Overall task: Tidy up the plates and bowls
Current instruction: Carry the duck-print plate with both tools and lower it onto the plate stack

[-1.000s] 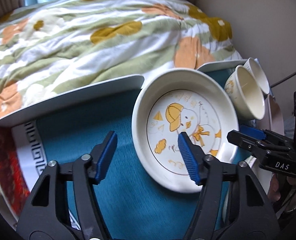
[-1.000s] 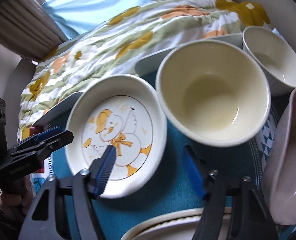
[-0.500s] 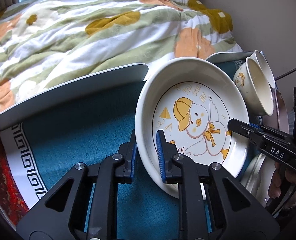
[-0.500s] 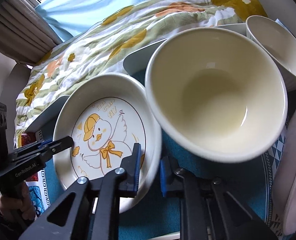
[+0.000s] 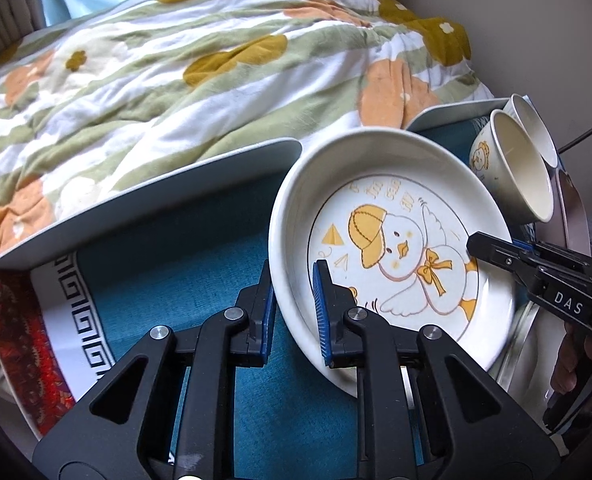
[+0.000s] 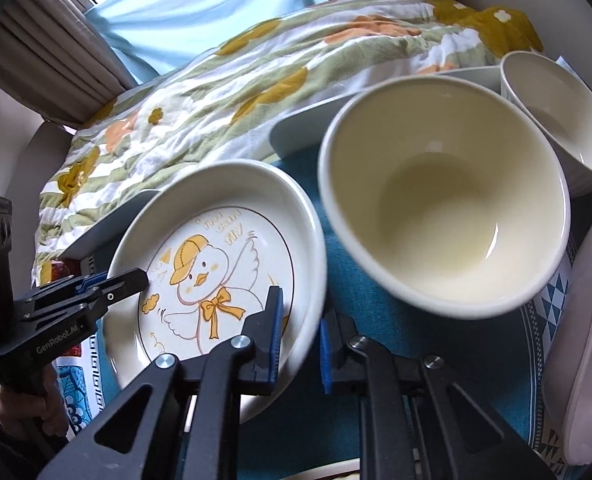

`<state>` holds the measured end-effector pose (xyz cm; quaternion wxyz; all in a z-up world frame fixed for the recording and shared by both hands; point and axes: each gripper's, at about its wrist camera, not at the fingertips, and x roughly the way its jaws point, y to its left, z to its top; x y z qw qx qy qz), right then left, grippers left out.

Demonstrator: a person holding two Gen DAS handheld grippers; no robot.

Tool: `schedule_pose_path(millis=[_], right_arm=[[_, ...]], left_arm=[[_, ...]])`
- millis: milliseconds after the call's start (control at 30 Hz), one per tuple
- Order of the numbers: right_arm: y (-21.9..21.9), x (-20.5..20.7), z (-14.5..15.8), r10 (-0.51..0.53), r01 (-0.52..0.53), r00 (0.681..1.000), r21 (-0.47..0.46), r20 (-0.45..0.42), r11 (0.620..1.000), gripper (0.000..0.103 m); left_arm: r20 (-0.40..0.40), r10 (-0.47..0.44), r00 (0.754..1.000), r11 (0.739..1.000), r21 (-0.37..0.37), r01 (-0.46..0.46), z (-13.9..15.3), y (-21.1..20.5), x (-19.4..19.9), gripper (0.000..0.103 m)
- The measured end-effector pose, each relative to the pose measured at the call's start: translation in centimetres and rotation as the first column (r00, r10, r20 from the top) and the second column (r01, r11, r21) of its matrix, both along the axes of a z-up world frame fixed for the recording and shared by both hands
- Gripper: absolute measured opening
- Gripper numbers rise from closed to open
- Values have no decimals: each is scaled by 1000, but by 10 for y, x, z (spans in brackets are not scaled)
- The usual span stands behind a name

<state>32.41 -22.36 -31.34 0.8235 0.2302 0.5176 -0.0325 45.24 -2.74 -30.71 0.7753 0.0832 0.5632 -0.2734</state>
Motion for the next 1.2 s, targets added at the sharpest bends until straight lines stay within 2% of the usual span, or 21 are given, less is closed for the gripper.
schedule_pose_path(millis=[233,433,667,700,800,967,1000,1200], right_arm=[[4,-10,9,23,-22,999,-7,45,1000,15],[9,-27,35,61,-55,993,-53,106,997,15],[2,-78,80,143,-128,974,-94,174,987,15],[2,-78,80,143,-128,974,-94,174,987,15],[-12,-111,91,201,-183,961,-109,190,977,15],[-29,-144,92,253,-235,949,-113,189,965,15],[-37,-158,89,277,-260,943,-115,182,959,15],[-58,-186,74,321,-305,935,-117,151,945,15]], left_arm=[[44,12,999,1000,3,-12,17,5,-13,15],[72,42,997,999,-33,-39,43,14,-35,15],[139,82,987,995,-65,-73,90,11,-99,15],[145,89,985,994,-69,-80,94,9,-110,15],[164,128,978,990,-77,-117,105,-1,-149,15],[144,196,970,979,-85,-185,104,-22,-207,15],[142,204,969,978,-85,-193,102,-26,-215,15],[111,250,962,967,-75,-242,84,-53,-267,15]])
